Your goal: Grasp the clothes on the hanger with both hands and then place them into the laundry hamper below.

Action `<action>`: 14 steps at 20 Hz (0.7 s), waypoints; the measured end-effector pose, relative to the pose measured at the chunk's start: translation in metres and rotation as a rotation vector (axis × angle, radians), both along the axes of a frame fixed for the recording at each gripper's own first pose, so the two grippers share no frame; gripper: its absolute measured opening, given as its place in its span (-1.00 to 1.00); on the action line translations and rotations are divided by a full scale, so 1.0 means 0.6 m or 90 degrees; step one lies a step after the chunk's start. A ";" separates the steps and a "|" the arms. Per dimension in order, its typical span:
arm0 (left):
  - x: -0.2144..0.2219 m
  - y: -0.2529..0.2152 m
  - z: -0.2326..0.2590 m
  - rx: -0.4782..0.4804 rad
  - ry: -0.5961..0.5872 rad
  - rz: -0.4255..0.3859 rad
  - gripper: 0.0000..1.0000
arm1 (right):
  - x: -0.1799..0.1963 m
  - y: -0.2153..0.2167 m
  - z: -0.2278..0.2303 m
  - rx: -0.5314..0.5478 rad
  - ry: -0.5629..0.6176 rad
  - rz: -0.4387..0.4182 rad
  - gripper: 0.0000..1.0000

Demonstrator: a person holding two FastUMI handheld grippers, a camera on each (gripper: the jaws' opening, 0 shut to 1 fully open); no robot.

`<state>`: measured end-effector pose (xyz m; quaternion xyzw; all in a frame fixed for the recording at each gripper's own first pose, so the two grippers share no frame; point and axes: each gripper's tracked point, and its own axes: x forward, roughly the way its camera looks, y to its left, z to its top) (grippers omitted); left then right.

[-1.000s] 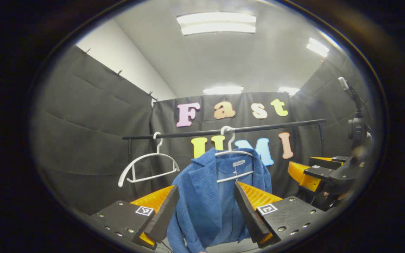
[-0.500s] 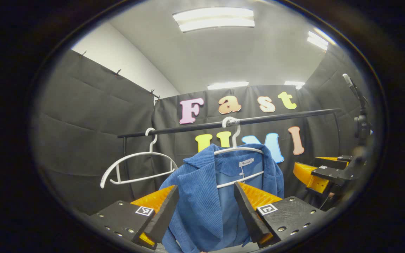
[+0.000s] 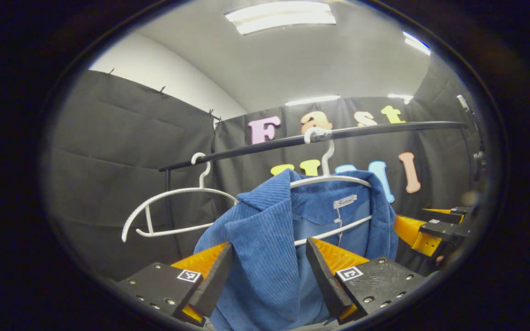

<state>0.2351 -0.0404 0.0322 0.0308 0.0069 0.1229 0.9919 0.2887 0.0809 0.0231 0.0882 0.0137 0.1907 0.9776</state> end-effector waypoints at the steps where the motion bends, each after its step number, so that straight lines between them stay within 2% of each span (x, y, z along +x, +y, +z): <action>1: 0.006 0.002 -0.008 0.001 0.006 0.009 0.76 | 0.008 0.004 -0.006 0.008 0.003 0.000 0.89; 3: 0.013 0.004 -0.020 -0.001 0.014 0.024 0.69 | 0.025 0.017 -0.023 0.023 0.016 0.006 0.85; 4: 0.015 0.003 -0.025 -0.002 0.019 0.028 0.81 | 0.031 0.023 -0.034 0.026 0.028 0.011 0.80; 10: 0.016 0.008 -0.051 0.039 0.046 0.051 0.81 | 0.032 0.062 -0.075 0.038 0.068 0.051 0.53; 11: 0.016 0.010 -0.057 0.040 0.051 0.054 0.81 | 0.031 0.069 -0.079 0.039 0.072 0.057 0.38; 12: 0.017 0.012 -0.061 0.039 0.054 0.058 0.82 | 0.030 0.074 -0.080 0.042 0.072 0.066 0.48; 14: 0.021 0.021 -0.064 0.031 0.053 0.073 0.75 | 0.034 0.081 -0.081 0.042 0.070 0.079 0.31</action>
